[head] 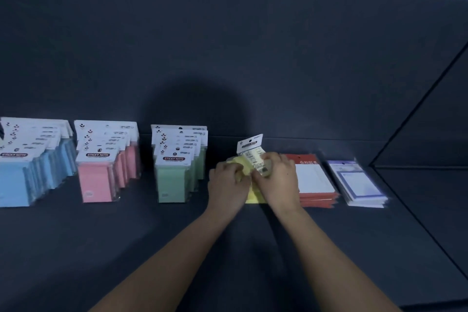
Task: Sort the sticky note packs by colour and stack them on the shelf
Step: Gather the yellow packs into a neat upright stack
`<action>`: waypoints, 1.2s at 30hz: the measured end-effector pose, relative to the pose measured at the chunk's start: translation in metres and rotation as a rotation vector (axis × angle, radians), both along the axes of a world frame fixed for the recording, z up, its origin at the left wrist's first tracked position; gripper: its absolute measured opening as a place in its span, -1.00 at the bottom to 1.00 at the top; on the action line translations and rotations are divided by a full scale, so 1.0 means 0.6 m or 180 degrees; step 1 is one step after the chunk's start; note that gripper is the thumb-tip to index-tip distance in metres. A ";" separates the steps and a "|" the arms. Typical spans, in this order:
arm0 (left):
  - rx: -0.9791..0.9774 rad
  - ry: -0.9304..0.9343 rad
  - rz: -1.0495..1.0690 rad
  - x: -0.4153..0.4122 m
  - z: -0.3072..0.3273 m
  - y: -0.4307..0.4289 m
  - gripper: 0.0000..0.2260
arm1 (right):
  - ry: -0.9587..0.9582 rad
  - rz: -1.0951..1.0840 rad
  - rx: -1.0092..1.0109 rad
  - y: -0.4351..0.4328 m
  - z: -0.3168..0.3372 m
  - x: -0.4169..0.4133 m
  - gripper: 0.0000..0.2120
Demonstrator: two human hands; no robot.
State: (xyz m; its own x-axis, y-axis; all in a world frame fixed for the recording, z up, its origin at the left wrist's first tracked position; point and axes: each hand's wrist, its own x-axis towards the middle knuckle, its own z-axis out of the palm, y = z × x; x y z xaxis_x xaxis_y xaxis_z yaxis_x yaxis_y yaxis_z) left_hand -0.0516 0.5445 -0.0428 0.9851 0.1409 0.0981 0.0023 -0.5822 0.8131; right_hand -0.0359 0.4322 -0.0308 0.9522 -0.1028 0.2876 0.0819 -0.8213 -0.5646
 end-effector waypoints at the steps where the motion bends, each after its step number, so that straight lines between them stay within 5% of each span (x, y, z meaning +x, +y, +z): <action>1: -0.0182 -0.0010 0.0096 0.001 0.002 -0.006 -0.71 | -0.0042 0.0007 0.0231 -0.004 0.002 0.000 -0.65; 6: -0.1508 -0.0031 0.0155 -0.005 0.032 -0.034 -0.79 | 0.0554 0.0153 0.3322 -0.011 0.032 -0.014 -0.83; 9: -0.2363 -0.0007 0.0231 -0.020 0.049 -0.029 -0.85 | 0.1088 0.0723 0.4053 -0.006 0.043 -0.028 -0.75; 14: -0.2592 -0.0234 0.0339 -0.062 0.037 0.007 -0.84 | 0.0969 0.0999 0.3333 0.015 0.013 -0.058 -0.86; 18: -0.2394 -0.0314 0.0381 -0.099 0.008 0.045 -0.69 | 0.0884 0.1523 0.2826 0.041 -0.024 -0.086 -0.62; 29: 0.0130 0.0126 0.0909 -0.155 -0.053 0.156 -0.63 | 0.0717 0.1662 0.0460 0.134 -0.071 -0.123 -0.62; 33: 0.0510 -0.0241 0.1155 -0.158 -0.049 0.151 -0.53 | 0.0586 0.1627 0.0388 0.134 -0.058 -0.124 -0.68; 36: 0.0379 -0.0843 0.0692 -0.146 -0.036 0.121 -0.66 | -0.0076 0.1089 0.0748 0.104 -0.037 -0.111 -0.74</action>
State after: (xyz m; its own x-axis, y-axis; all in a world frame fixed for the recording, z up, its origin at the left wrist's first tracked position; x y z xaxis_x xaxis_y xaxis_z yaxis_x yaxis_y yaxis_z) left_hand -0.1390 0.6172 -0.0646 0.8716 0.3166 0.3743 -0.0651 -0.6819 0.7285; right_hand -0.1027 0.4943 -0.0531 0.9361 0.1531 0.3166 0.3432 -0.5934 -0.7280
